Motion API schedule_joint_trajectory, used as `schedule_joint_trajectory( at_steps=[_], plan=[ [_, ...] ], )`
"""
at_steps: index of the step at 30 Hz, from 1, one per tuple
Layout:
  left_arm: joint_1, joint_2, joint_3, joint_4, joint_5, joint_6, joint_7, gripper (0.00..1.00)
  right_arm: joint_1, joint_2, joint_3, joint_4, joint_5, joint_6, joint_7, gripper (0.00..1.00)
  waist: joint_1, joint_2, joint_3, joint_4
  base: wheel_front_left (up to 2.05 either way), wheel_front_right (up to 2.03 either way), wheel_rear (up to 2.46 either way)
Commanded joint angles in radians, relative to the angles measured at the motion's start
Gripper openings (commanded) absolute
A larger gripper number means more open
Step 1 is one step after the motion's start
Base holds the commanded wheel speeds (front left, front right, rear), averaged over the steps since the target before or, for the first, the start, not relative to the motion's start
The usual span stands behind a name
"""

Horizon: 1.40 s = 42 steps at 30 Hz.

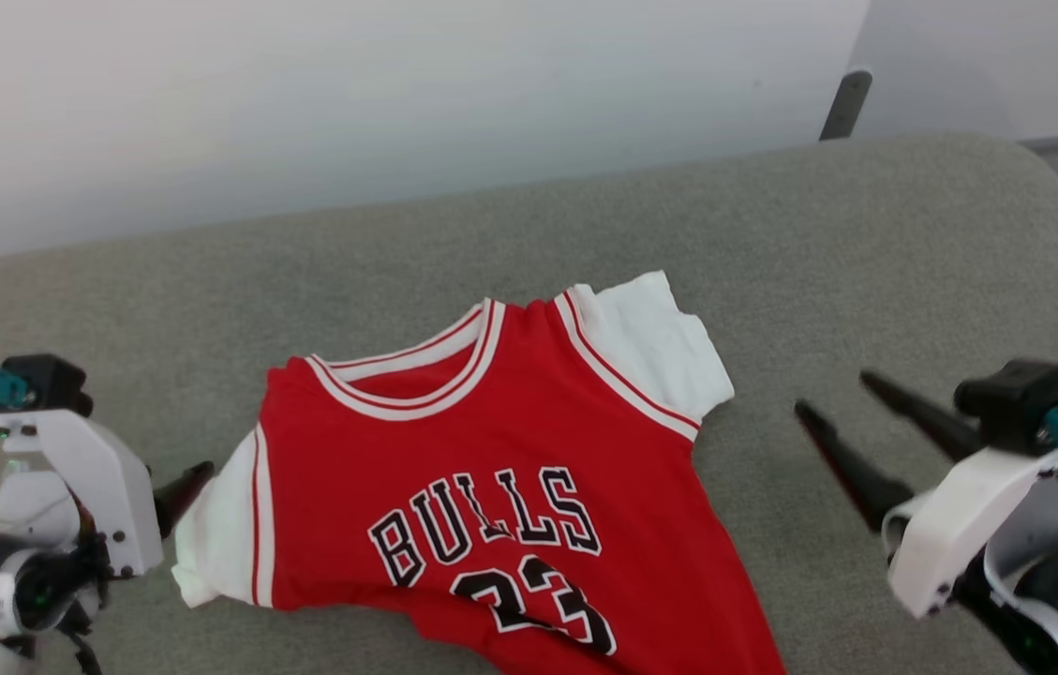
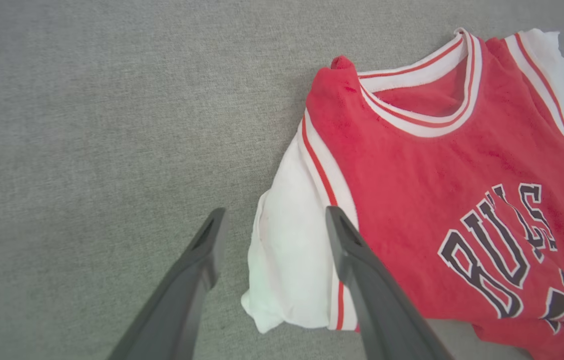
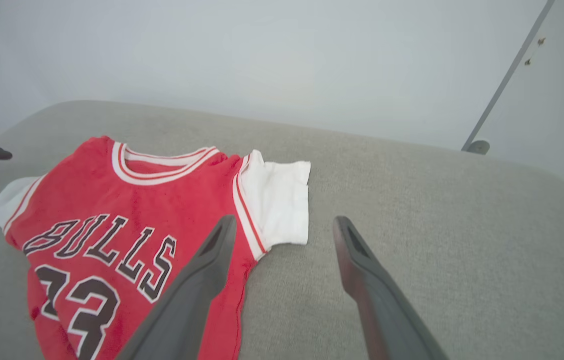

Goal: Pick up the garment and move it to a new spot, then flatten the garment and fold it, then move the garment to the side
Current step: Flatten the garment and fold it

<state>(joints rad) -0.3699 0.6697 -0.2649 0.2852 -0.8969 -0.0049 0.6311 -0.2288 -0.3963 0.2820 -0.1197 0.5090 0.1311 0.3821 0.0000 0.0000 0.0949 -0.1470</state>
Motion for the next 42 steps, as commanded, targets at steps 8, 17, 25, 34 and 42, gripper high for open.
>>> schedule_joint_trajectory(
  at_steps=[8, 17, 25, 34, 42],
  plan=[
    [-0.084, -0.004, -0.054, 0.124, 0.025, 0.003, 0.08, 1.0, -0.085, 0.039, -0.047, 0.054, -0.074, -0.001, -0.154, 1.0, 0.0, 0.0, 0.047, -0.015, 0.0, 0.0, 0.0],
    [-0.142, -0.03, -0.084, 0.254, 0.031, -0.013, 0.109, 0.57, -0.117, 0.053, -0.045, 0.118, -0.102, -0.001, -0.24, 1.0, 0.0, 0.0, 0.068, -0.009, 0.0, 0.0, 0.0],
    [-0.173, -0.05, -0.079, 0.345, 0.013, -0.031, 0.087, 0.0, -0.131, 0.054, -0.044, 0.141, -0.103, -0.001, -0.251, 1.0, 0.0, 0.0, 0.078, -0.009, 0.0, 0.0, 0.0],
    [-0.175, -0.017, -0.036, 0.359, 0.004, -0.016, 0.027, 0.0, -0.11, 0.049, -0.072, 0.145, -0.106, -0.001, -0.248, 1.0, 0.0, 0.0, 0.072, 0.005, 0.0, 0.0, 0.0],
    [-0.163, 0.04, -0.012, 0.355, 0.017, 0.009, -0.004, 0.0, -0.099, 0.05, -0.08, 0.14, -0.101, -0.001, -0.237, 1.0, 0.0, 0.0, 0.075, 0.012, 0.0, 0.0, 0.0]
  ],
)
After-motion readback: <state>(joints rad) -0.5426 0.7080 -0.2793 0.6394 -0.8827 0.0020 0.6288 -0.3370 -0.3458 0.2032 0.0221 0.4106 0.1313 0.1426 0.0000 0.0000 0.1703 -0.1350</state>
